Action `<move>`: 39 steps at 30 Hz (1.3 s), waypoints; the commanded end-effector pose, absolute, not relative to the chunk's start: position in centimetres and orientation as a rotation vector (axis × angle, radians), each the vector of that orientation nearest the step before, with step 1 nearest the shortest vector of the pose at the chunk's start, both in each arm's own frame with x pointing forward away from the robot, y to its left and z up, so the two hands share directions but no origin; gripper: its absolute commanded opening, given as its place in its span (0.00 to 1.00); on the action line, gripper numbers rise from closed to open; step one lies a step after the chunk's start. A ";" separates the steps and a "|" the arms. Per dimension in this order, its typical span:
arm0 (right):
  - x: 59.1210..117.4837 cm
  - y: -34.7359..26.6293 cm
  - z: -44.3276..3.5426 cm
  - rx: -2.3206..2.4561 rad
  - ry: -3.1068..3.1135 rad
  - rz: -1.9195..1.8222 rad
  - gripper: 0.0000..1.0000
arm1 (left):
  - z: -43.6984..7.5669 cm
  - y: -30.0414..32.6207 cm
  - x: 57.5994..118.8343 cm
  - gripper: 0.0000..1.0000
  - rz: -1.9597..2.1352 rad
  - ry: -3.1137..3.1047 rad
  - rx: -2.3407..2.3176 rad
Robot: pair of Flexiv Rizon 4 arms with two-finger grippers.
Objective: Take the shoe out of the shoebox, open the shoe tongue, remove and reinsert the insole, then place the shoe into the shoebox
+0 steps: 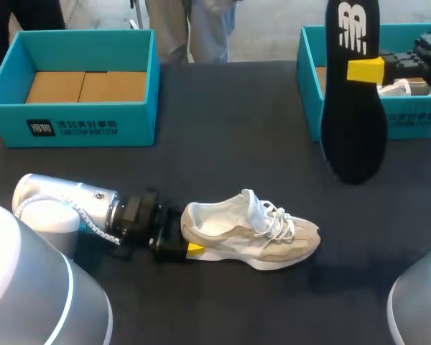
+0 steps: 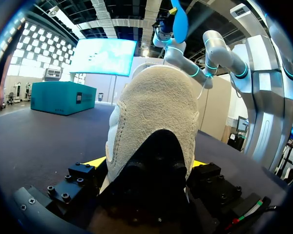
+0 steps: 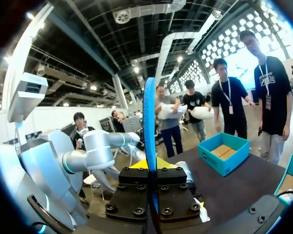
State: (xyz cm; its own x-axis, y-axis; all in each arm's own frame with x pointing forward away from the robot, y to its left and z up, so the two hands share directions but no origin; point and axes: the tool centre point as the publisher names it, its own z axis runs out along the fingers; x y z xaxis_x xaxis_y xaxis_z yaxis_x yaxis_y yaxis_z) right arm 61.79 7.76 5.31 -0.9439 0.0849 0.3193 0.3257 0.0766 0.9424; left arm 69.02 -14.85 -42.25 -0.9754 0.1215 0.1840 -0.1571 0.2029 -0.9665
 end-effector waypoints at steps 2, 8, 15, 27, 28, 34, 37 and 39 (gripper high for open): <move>62.2 8.8 4.8 -0.370 -2.119 -1.986 0.00 | -42.6 -14.9 69.1 0.00 1.855 -2.256 0.036; 62.0 10.0 4.7 -0.353 -2.100 -1.968 0.00 | -42.6 -14.9 69.1 0.00 1.855 -2.256 0.036; 62.1 10.6 4.7 -0.370 -2.105 -1.957 0.00 | -42.6 -14.9 69.1 0.00 1.855 -2.256 0.036; 62.1 10.6 4.7 -0.370 -2.105 -1.957 0.00 | -42.5 -14.8 69.1 0.38 1.861 -2.260 0.023; 62.1 10.6 4.7 -0.370 -2.105 -1.957 0.00 | -42.5 -14.7 69.1 0.57 1.861 -2.260 0.022; 62.1 10.6 4.7 -0.370 -2.105 -1.957 0.00 | -42.4 -14.4 69.2 1.00 1.866 -2.275 0.018; 62.1 10.6 4.7 -0.370 -2.105 -1.957 0.00 | -42.3 -14.1 69.2 1.00 1.868 -2.296 -0.003; 62.1 10.6 4.7 -0.370 -2.105 -1.957 0.00 | -42.2 -14.0 69.3 1.00 1.865 -2.306 -0.015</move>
